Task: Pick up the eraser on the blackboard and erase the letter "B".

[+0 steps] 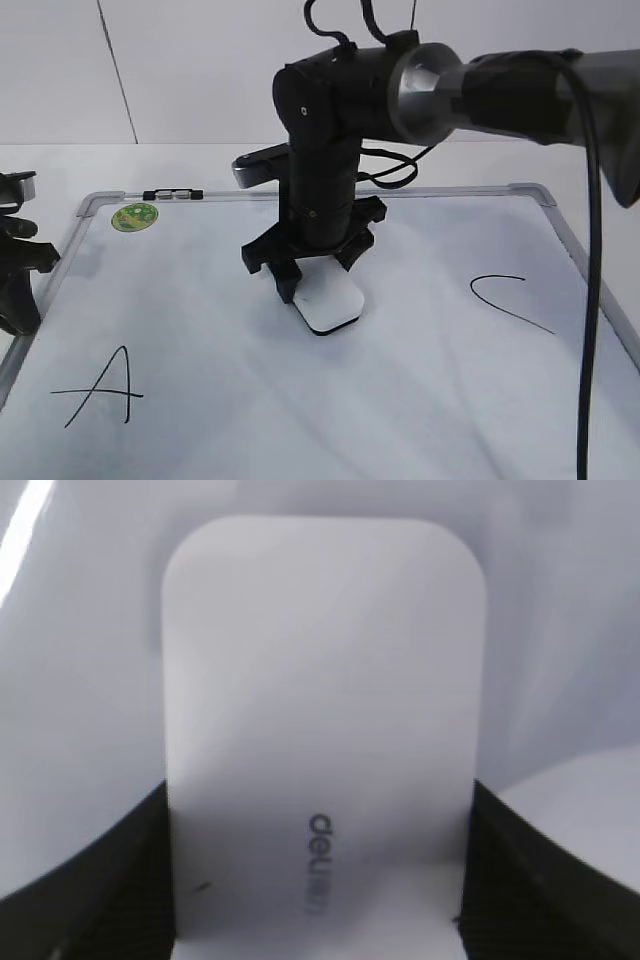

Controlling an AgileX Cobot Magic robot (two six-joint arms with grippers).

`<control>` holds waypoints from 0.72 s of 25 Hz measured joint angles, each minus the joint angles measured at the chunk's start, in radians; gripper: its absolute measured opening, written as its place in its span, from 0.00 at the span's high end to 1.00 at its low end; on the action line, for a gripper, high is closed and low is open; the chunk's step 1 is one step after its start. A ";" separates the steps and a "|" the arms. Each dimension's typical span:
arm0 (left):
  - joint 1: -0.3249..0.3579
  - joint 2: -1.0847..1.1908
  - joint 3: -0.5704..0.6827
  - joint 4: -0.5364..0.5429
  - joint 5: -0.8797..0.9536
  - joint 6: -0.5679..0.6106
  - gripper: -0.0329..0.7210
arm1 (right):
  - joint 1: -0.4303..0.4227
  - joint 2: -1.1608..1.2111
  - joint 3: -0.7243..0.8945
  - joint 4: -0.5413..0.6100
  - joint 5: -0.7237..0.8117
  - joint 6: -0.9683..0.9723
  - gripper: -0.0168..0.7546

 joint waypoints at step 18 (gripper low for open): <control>0.000 0.000 0.000 -0.002 0.002 0.000 0.89 | -0.034 -0.242 0.019 -0.093 0.091 0.023 0.30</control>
